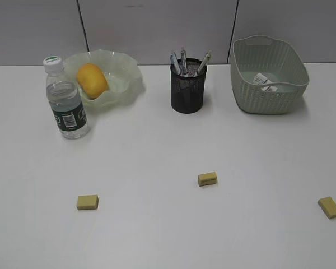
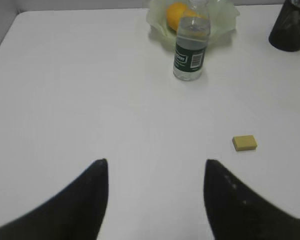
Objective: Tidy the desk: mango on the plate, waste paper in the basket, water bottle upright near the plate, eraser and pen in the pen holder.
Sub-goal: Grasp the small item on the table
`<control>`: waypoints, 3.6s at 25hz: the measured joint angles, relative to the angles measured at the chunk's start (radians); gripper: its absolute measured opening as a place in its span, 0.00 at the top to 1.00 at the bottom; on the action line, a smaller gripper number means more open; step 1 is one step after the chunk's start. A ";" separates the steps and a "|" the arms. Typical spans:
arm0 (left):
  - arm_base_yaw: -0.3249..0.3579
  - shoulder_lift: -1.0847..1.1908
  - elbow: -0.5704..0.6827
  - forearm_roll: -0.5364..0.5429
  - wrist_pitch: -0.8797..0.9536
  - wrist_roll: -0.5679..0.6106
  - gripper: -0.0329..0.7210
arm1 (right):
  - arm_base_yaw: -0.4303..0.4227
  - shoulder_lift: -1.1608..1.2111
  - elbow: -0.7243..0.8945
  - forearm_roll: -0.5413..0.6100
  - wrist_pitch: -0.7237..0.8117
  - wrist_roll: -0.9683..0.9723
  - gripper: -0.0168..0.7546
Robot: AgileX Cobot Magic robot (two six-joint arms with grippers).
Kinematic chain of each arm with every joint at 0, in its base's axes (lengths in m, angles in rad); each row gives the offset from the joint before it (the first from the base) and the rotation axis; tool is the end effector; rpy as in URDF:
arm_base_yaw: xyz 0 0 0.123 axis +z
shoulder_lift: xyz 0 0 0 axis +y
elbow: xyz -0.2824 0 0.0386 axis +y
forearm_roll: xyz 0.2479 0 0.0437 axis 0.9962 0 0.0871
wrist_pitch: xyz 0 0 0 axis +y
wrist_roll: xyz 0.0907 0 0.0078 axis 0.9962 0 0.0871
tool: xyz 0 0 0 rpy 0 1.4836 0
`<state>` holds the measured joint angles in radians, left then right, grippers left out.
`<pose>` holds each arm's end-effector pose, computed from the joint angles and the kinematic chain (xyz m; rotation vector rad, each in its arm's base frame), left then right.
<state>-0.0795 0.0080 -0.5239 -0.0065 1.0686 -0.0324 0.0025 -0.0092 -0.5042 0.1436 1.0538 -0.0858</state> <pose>-0.0067 0.0000 0.2832 0.0484 2.0366 -0.0780 -0.0070 0.0113 0.2795 -0.0962 2.0155 0.1183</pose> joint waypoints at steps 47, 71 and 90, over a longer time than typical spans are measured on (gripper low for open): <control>-0.520 1.574 -0.440 -0.063 -0.174 -0.588 0.20 | 0.000 0.000 0.000 0.001 -0.004 0.000 0.43; -0.521 1.906 -0.524 -0.012 -0.325 -0.598 0.31 | 0.000 0.000 0.000 0.001 -0.007 0.001 0.43; -0.522 1.932 -0.525 0.007 -0.307 -0.592 0.56 | 0.000 0.000 0.000 0.001 -0.008 0.001 0.43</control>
<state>-0.6013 1.9398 -1.0490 0.0000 0.7618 -0.6241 0.0025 -0.0092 -0.5042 0.1445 1.0459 -0.0846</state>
